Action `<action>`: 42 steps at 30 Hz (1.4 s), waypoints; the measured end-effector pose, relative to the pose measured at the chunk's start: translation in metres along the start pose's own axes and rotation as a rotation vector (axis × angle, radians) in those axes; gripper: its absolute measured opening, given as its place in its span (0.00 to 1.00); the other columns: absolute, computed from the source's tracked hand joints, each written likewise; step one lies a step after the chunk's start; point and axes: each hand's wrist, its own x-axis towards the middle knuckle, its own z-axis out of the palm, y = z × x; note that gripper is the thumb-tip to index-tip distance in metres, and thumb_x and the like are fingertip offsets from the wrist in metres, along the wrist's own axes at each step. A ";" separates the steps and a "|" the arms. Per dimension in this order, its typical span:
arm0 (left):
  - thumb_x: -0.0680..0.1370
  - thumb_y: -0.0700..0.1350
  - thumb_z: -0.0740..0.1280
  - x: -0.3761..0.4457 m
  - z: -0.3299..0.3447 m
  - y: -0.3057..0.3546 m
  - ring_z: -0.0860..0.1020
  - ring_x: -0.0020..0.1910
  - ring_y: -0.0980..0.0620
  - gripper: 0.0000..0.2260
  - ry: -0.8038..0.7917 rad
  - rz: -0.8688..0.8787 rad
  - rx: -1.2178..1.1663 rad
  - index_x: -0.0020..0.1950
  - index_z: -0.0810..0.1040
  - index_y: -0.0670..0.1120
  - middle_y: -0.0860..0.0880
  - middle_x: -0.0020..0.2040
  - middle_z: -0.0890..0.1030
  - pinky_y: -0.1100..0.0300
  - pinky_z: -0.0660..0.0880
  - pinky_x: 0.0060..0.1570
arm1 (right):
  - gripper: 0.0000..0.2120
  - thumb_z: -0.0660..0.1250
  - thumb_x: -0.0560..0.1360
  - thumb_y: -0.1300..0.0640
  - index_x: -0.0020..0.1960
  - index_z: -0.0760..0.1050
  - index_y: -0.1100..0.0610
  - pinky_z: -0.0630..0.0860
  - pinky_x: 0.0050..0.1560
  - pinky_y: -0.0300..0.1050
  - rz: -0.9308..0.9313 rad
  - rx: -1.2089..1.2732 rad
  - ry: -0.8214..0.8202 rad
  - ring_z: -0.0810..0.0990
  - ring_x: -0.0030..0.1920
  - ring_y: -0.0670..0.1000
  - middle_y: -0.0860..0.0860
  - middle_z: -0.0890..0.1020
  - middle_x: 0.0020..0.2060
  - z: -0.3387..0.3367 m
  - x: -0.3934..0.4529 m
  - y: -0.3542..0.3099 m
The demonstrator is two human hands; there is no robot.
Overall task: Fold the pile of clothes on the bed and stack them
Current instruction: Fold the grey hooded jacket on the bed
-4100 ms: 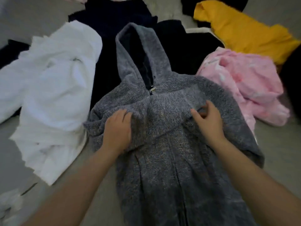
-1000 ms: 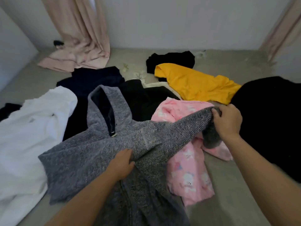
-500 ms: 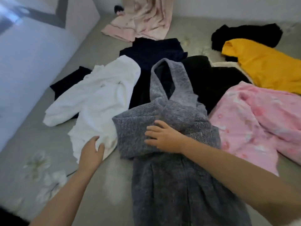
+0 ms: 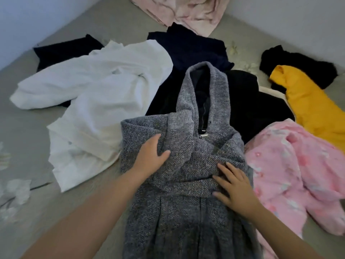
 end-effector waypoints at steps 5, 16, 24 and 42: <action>0.76 0.34 0.59 0.038 0.020 0.035 0.37 0.74 0.48 0.29 -0.207 0.601 0.701 0.74 0.58 0.53 0.53 0.76 0.42 0.47 0.40 0.71 | 0.17 0.65 0.71 0.61 0.57 0.76 0.68 0.75 0.56 0.60 0.364 0.209 0.074 0.77 0.58 0.64 0.63 0.78 0.57 -0.003 0.012 0.028; 0.77 0.51 0.60 0.025 -0.073 -0.021 0.65 0.30 0.58 0.15 -0.599 0.192 0.862 0.59 0.62 0.47 0.53 0.34 0.66 0.64 0.62 0.27 | 0.16 0.56 0.75 0.52 0.45 0.74 0.64 0.68 0.63 0.50 0.002 0.519 -0.156 0.68 0.66 0.60 0.59 0.79 0.55 -0.073 0.045 0.054; 0.79 0.46 0.60 0.037 -0.056 -0.047 0.73 0.45 0.50 0.08 -0.406 0.138 0.567 0.55 0.72 0.45 0.47 0.51 0.77 0.59 0.68 0.41 | 0.11 0.54 0.80 0.53 0.53 0.70 0.59 0.66 0.53 0.48 0.365 0.071 -0.357 0.76 0.55 0.60 0.61 0.79 0.50 -0.044 0.082 0.120; 0.79 0.45 0.61 0.069 -0.051 -0.063 0.77 0.43 0.45 0.10 -0.203 -0.014 0.366 0.58 0.73 0.42 0.42 0.46 0.80 0.59 0.62 0.36 | 0.22 0.54 0.76 0.39 0.57 0.74 0.53 0.64 0.55 0.48 0.522 0.065 -0.237 0.78 0.52 0.54 0.53 0.82 0.47 0.008 0.062 0.159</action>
